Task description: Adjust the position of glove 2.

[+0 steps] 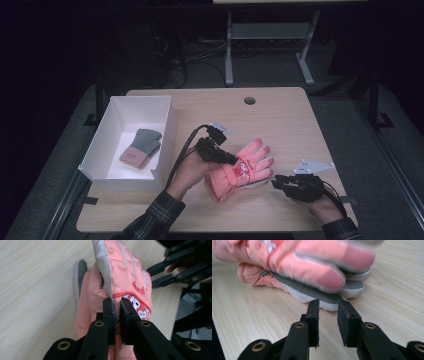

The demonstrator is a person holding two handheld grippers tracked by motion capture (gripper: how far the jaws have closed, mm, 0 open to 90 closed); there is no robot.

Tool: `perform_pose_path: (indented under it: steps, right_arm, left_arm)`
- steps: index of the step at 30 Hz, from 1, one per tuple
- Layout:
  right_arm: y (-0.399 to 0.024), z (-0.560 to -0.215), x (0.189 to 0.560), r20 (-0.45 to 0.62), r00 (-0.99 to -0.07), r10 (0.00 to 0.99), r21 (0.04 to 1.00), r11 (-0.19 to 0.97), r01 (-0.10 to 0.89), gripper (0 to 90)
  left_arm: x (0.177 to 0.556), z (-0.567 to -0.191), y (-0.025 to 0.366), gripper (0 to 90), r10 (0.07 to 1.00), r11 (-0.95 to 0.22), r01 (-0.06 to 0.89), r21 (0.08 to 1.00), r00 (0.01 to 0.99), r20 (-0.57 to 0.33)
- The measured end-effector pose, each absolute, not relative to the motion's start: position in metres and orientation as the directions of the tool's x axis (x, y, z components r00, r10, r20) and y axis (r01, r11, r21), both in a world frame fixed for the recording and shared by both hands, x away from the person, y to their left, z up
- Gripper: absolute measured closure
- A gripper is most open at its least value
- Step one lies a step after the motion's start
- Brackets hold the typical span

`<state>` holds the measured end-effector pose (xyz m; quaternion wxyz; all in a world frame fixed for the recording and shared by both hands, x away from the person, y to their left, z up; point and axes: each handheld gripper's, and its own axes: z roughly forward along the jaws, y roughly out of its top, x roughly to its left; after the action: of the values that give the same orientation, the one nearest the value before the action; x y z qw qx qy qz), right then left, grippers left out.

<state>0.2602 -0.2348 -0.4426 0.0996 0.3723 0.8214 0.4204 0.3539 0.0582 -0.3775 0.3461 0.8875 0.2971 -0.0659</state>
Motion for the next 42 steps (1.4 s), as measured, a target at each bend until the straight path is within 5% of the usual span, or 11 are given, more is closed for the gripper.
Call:
perform_pose_path:
  steps: [6,10,16,24,34,42]
  right_arm:
    - [-0.24,-0.442,0.261,0.151,-0.688,0.71,0.764,0.358,0.537,64.2]
    - [-0.244,-0.44,0.259,0.157,-0.668,0.727,0.768,0.336,0.545,61.4]
    - [-0.247,-0.434,0.256,0.178,-0.646,0.742,0.781,0.293,0.552,89.3]
    - [-0.222,-0.423,0.257,0.203,-0.695,0.69,0.81,0.281,0.515,90.0]
    - [-0.19,-0.417,0.272,0.181,-0.726,0.663,0.82,0.306,0.483,90.0]
    - [-0.171,-0.426,0.284,0.17,-0.726,0.666,0.802,0.334,0.495,90.0]
  left_arm:
    - [0.356,-0.392,0.055,82.2,0.499,-0.589,0.575,0.568,0.812,-0.304]
    - [0.356,-0.395,0.058,70.9,0.504,-0.582,0.553,0.596,0.821,-0.269]
    - [0.356,-0.386,0.063,46.8,0.493,-0.57,0.516,0.64,0.837,-0.235]
    - [0.353,-0.37,0.073,41.4,0.484,-0.541,0.485,0.687,0.848,-0.217]
    - [0.351,-0.372,0.094,83.7,0.467,-0.589,0.455,0.668,0.866,-0.179]
    - [0.355,-0.387,0.093,88.6,0.459,-0.641,0.456,0.617,0.872,-0.167]
